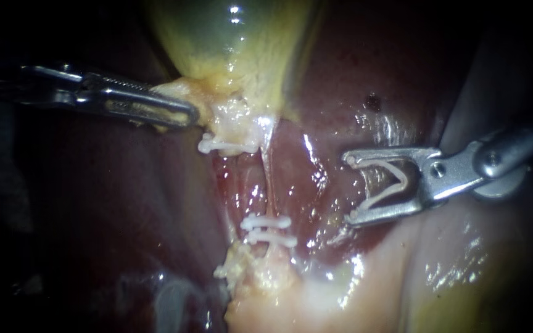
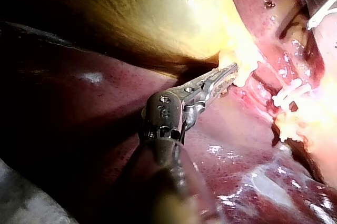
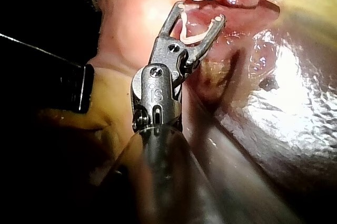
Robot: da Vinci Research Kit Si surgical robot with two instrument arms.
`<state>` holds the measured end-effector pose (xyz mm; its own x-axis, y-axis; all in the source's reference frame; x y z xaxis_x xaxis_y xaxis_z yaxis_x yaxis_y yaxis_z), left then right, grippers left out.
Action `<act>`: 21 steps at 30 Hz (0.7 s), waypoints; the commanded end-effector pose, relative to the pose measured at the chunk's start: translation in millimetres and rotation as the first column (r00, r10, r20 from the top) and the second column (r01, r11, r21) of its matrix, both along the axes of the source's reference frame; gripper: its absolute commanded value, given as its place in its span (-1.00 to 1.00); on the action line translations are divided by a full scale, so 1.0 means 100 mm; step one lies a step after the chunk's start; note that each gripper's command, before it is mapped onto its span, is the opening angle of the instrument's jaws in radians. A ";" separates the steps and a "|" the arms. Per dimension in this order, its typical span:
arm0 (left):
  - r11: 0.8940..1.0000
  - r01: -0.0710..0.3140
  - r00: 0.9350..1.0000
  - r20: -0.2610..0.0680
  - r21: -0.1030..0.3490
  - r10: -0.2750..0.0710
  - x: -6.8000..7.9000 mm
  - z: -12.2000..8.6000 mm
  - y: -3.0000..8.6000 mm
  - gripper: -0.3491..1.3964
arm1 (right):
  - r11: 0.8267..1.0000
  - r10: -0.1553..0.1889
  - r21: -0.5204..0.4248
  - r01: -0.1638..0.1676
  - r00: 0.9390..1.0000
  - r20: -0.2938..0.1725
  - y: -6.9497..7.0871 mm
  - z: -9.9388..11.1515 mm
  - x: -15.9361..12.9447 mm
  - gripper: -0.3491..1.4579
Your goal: Clipping third clip right tube
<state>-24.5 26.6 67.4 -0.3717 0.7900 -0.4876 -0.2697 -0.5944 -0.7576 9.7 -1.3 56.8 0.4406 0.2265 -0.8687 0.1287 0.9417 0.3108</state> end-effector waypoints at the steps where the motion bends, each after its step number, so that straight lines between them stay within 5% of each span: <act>1: 1.000 -0.001 1.000 0.001 0.000 0.001 0.001 -0.002 0.000 -1.00 | 1.000 0.001 0.000 -0.001 1.000 0.001 0.000 0.000 0.000 -0.06; 7: 1.000 -0.008 1.000 0.008 0.009 0.008 0.020 -0.026 0.000 -1.00 | 1.000 0.002 0.000 -0.002 1.000 0.001 0.001 0.001 0.000 -0.06; 14: 1.000 0.030 0.999 0.010 0.010 -0.030 0.053 -0.078 0.011 -1.00 | 1.000 0.003 0.000 -0.003 1.000 0.002 0.001 0.001 0.001 -0.06; 21: 0.999 0.038 0.999 0.023 -0.014 -0.038 0.060 -0.112 0.018 -1.00 | 1.000 0.003 0.000 -0.003 1.000 0.002 0.002 0.001 0.002 -0.06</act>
